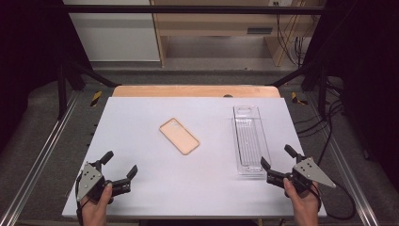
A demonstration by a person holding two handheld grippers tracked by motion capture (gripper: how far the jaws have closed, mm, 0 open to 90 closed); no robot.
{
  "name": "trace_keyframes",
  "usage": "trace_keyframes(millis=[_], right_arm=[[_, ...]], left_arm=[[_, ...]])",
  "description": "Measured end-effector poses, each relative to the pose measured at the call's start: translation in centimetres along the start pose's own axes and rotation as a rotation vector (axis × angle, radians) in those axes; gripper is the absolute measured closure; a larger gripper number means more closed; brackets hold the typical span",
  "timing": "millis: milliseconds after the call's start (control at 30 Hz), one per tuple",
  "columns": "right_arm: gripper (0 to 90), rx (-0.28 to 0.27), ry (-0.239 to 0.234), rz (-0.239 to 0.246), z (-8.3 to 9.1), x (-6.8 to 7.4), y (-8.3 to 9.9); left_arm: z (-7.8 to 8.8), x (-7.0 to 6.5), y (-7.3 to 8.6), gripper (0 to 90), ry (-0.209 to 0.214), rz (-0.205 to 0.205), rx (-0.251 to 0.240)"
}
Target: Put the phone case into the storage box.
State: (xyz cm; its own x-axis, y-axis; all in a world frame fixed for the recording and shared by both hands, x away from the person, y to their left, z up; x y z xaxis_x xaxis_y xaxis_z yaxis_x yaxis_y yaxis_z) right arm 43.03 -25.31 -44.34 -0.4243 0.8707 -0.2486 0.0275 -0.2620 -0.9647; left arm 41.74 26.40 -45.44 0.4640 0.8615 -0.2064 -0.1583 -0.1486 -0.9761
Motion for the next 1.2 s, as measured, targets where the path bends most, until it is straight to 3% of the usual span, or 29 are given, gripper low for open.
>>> trace_keyframes(millis=[200, 300, 500, 733, 867, 1200], right_arm=[[3.9, 0.009, 0.005, -0.011, 0.0, 0.0, -0.5], [3.0, 0.005, -0.003, -0.024, -0.2, 0.4, -1.4], [3.3, 0.023, -0.001, 0.003, -1.1, 1.3, -3.8], [3.7, 0.05, -0.038, 0.014, -3.5, 2.8, -6.6], [3.7, 0.074, -0.065, 0.018, -6.0, 4.3, -8.9], [3.7, 0.123, -0.116, 0.033, -10.9, 7.4, -11.9]], left_arm=[[0.0, 0.0, 0.1, 0.9, -0.008, -0.009, 0.001], [-0.2, -0.2, 0.2, 0.9, -0.004, -0.012, 0.006], [-0.4, -0.6, 0.3, 0.9, 0.005, -0.021, 0.021], [-0.3, -0.8, 0.4, 0.9, 0.009, -0.026, 0.025], [-0.5, -0.8, 0.4, 0.9, 0.019, -0.03, 0.033], [-0.4, -0.8, 0.3, 0.9, 0.021, -0.03, 0.028]])
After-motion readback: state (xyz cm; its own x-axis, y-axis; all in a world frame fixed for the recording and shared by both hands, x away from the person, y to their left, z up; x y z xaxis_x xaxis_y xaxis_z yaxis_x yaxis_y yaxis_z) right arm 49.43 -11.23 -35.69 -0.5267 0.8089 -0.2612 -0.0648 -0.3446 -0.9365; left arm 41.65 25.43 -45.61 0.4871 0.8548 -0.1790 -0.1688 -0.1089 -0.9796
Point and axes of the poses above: each handheld gripper's, and its own axes: z roughly backward along the jaws, y roughly out of its underside, x roughly to its left, the point moved 4 cm from there along -z, roughly forward along the jaws, and after that the axes turned 13 degrees about z, right-handed, at the moved point
